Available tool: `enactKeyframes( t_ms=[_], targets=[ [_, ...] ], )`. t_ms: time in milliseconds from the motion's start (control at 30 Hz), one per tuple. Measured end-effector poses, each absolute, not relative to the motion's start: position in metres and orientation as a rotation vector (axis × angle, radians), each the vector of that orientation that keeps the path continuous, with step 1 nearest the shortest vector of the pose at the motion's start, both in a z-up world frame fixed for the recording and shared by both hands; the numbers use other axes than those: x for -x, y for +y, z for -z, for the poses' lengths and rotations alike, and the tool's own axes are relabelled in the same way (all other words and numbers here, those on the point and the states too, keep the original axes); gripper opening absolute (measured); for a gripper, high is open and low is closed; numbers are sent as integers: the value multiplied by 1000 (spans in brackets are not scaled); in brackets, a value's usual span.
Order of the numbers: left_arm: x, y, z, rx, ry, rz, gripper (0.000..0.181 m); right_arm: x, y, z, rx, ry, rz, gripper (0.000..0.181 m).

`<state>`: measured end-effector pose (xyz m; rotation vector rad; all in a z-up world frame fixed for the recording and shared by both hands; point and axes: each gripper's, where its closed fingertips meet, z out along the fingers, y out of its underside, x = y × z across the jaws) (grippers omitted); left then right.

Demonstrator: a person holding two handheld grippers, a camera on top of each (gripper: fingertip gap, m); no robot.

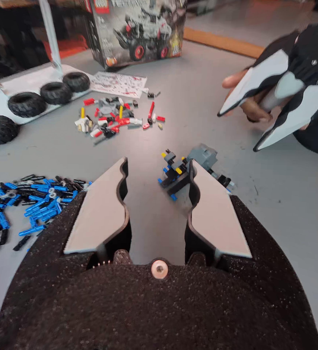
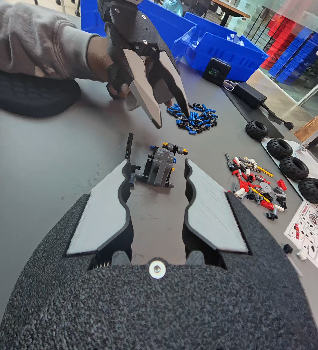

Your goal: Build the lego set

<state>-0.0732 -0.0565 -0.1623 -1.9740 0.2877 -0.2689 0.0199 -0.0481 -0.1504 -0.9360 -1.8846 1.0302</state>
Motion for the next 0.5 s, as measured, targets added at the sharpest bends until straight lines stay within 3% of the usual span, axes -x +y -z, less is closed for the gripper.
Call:
enactKeyframes(
  t_ms=[167, 300, 400, 500],
  targets=[
    [95, -68, 92, 1612, 99, 246, 55, -21, -54, 142, 958, -1806, -1131, 28],
    [98, -77, 77, 1533, 66, 225, 43, -20, -48, 138, 968, -1750, -1137, 0],
    [92, -81, 79, 1538, 78, 254, 26, -19, -45, 136, 960, -1731, -1115, 0],
    [89, -84, 78, 1515, 60, 303, 20, -21, -47, 142, 964, -1774, -1108, 0]
  ],
)
